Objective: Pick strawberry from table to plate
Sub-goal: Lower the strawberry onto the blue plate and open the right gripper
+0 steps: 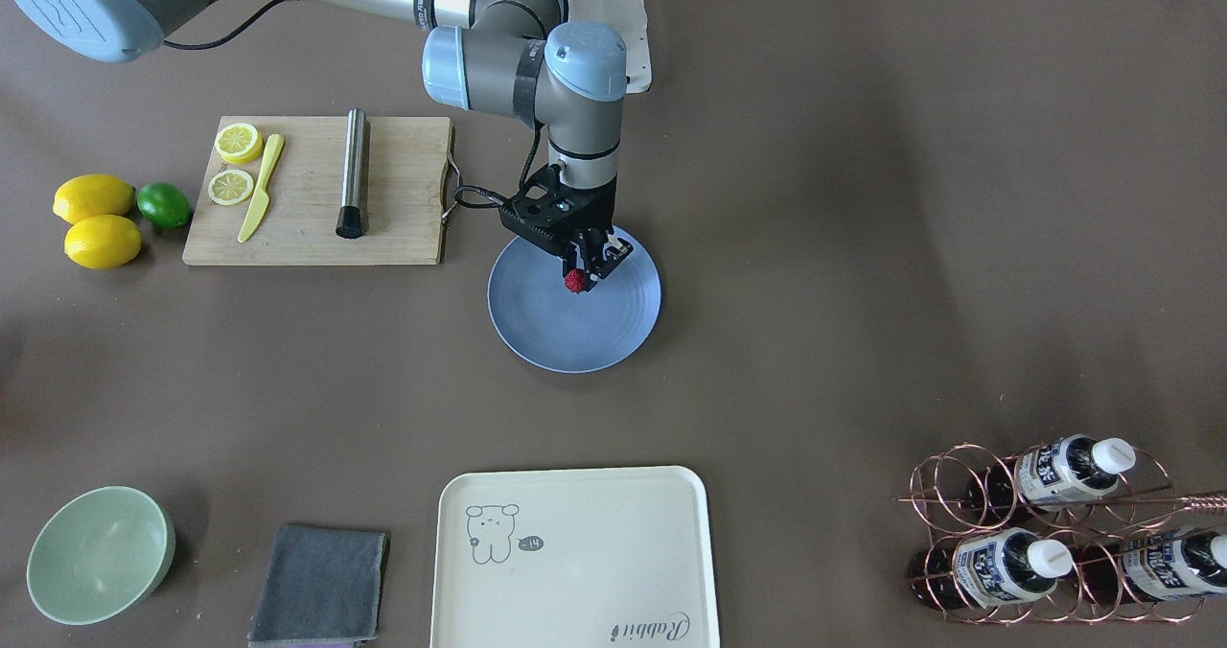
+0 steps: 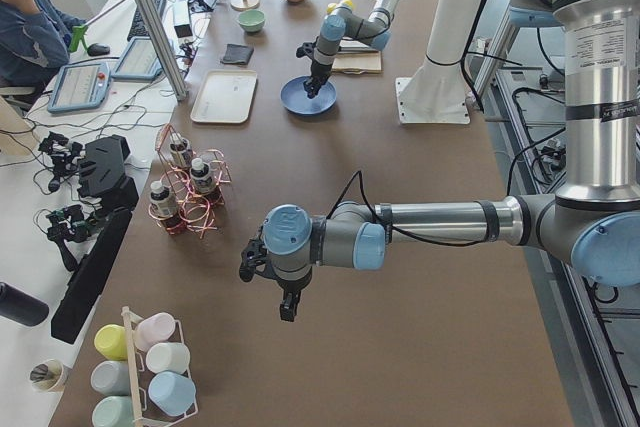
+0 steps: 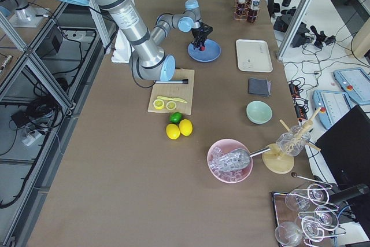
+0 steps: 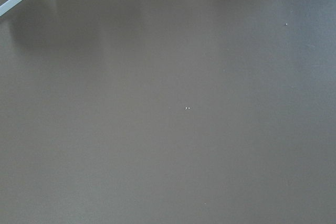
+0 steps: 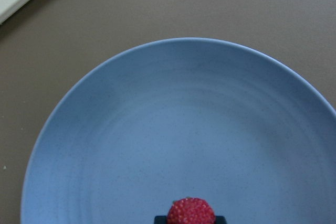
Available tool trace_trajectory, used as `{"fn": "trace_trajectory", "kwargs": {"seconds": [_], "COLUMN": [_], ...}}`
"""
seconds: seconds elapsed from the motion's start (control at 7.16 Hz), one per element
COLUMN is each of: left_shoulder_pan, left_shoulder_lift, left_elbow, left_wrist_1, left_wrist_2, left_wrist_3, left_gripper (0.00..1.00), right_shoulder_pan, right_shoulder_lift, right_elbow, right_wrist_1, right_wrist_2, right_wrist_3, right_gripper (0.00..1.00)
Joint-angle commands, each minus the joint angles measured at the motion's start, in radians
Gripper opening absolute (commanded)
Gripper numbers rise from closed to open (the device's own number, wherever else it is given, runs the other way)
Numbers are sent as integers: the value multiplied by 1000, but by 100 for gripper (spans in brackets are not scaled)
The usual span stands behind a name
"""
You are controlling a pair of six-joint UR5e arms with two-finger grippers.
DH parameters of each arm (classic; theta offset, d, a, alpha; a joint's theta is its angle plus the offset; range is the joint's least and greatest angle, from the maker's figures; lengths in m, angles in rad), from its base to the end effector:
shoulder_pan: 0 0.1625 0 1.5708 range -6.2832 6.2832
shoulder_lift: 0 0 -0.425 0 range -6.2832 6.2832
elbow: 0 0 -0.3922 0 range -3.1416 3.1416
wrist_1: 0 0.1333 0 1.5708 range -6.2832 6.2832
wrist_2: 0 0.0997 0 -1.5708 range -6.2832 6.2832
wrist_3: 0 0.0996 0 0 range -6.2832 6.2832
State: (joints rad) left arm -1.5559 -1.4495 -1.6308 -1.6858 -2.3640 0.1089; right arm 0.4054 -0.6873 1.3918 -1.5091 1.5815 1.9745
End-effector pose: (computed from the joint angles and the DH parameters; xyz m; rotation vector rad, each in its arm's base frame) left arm -0.0557 -0.4442 0.6728 0.0881 0.7904 0.1385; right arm -0.6538 -0.4245 0.1808 -0.0098 -0.7864 0.7642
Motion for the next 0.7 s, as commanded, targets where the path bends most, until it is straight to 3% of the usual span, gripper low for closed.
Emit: {"fn": "trace_trajectory", "kwargs": {"seconds": [0.0,0.14,0.28,0.56], "left_shoulder_pan": [-1,-1,-1,-1], "left_shoulder_lift": [1,1,3,3], "left_elbow": [-1,0,0,0], "left_wrist_1": [0,-2,-2,-2], "left_wrist_2": [0,0,0,0], "left_wrist_3": [0,0,0,2], "left_gripper": [99,99,99,99], "right_shoulder_pan": [0,-2,-13,18], "right_shoulder_lift": [-1,-3,2,-4], "right_elbow": [-8,-16,-48,-8], "right_wrist_1": [1,-2,-2,-11], "right_wrist_2": [-20,-38,-90,-59], "right_wrist_3": [3,-5,-8,-60], "right_gripper": [8,59,100,100]}}
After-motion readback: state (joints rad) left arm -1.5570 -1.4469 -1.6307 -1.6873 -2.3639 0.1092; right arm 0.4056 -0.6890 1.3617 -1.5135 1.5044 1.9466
